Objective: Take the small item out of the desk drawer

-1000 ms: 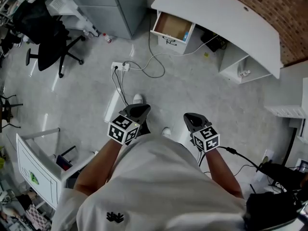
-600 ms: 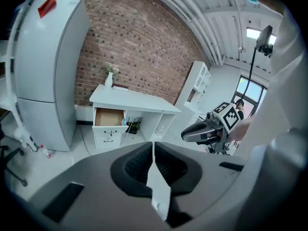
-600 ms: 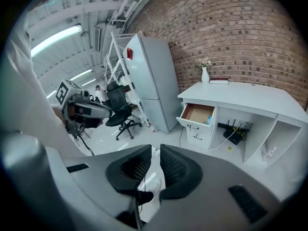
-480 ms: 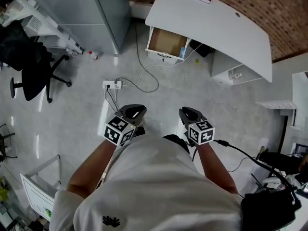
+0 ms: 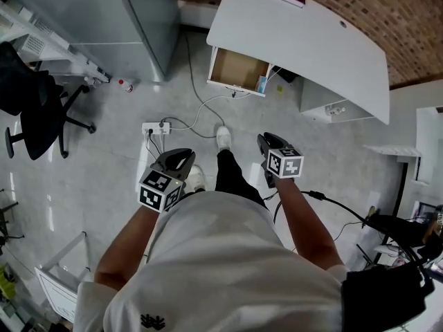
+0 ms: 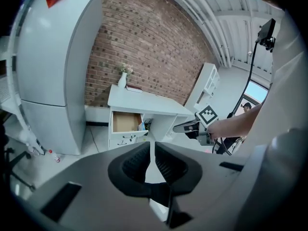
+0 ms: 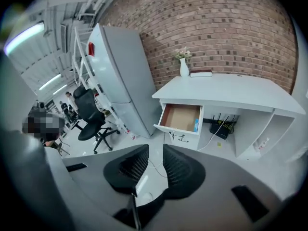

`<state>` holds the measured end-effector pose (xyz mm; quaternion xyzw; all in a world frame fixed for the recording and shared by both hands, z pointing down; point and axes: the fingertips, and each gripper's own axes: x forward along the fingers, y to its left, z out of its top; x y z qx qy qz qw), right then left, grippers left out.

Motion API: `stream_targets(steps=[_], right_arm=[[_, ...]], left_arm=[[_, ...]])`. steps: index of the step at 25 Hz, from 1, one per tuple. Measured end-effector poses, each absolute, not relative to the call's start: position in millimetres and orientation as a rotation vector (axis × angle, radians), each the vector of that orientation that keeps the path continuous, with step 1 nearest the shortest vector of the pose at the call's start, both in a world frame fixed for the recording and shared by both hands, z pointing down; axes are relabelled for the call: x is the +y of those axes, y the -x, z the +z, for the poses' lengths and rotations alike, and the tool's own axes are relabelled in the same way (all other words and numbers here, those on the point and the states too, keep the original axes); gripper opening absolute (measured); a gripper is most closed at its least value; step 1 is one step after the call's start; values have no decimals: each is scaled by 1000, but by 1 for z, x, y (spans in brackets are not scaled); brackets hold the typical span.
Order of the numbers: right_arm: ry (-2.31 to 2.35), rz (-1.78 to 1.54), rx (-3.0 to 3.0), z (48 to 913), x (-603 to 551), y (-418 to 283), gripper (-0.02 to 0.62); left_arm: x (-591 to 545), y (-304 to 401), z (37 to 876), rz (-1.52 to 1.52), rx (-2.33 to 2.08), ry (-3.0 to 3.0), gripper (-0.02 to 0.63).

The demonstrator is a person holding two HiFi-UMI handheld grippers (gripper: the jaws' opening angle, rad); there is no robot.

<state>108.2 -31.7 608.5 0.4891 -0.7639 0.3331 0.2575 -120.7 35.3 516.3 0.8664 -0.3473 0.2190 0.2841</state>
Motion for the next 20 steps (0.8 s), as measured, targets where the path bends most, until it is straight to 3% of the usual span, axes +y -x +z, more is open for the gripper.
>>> stream_targets(steps=[12, 20], right_arm=[[-1331, 990, -1893, 715, -263, -191, 138], [-1270, 1056, -1782, 793, -341, -221, 150]], left_arm=[[-143, 95, 501, 620, -1087, -2196, 75], [-220, 59, 516, 724, -1097, -2137, 75]])
